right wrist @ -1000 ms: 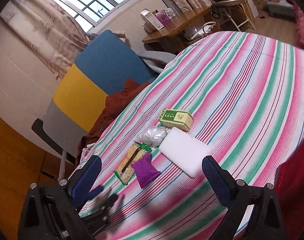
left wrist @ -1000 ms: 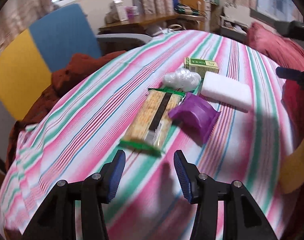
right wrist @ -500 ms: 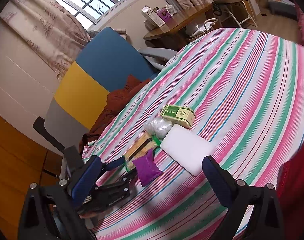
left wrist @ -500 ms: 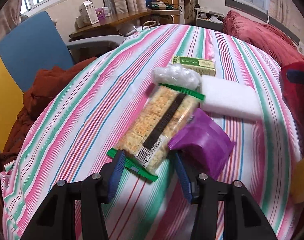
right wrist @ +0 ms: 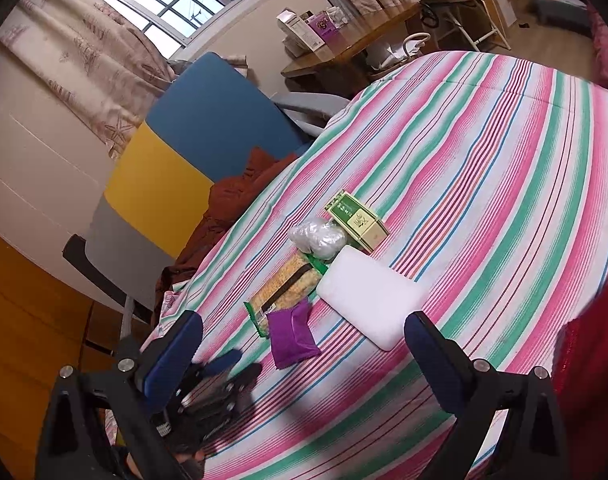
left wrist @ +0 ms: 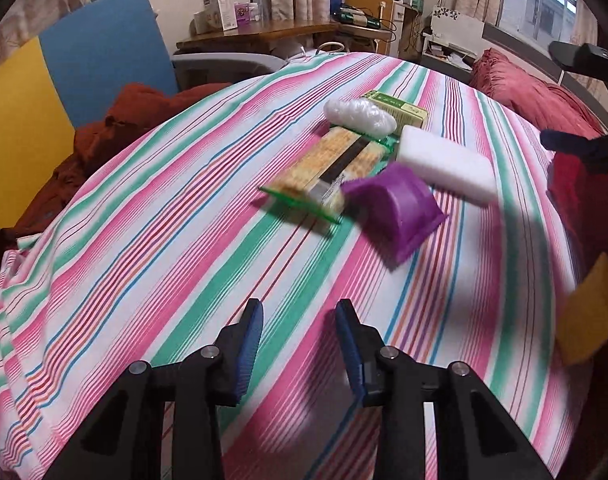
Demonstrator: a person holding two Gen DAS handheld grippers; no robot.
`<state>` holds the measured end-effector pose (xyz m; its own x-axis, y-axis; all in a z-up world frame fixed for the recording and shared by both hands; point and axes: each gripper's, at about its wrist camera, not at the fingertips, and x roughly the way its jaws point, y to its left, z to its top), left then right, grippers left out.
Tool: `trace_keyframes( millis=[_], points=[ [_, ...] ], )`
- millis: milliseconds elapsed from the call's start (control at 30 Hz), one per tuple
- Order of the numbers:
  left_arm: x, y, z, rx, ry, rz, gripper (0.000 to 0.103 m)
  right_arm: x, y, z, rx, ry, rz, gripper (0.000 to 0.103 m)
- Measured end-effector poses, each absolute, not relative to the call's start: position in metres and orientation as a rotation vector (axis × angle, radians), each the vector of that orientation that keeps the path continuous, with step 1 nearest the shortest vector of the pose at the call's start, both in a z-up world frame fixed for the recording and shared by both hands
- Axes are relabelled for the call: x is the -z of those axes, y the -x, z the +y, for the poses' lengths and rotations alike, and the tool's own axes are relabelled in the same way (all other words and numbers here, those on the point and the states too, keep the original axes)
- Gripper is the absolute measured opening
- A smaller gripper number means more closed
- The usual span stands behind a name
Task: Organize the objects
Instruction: 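Grasp the second cracker packet with the left gripper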
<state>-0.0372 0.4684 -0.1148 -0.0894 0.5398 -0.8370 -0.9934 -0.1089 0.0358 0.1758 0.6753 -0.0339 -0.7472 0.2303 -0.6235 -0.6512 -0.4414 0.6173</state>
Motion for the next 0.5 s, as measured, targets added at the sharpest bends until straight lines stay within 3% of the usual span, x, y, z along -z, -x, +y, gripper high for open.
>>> trace_keyframes(
  millis=[100,233,500],
  points=[
    [0.107,0.04,0.474,-1.54,0.77,0.767,0.039,0.035,-0.175,0.676,-2.205,0.627,1.221,0.102],
    [0.088,0.043,0.501,-1.46,0.737,0.739,0.05,0.035,-0.174,0.675,-2.203,0.63,1.222,0.102],
    [0.083,0.031,0.584,-1.293,0.747,0.808,0.052,0.037,-0.171,0.675,-2.203,0.657,1.224,0.102]
  ],
)
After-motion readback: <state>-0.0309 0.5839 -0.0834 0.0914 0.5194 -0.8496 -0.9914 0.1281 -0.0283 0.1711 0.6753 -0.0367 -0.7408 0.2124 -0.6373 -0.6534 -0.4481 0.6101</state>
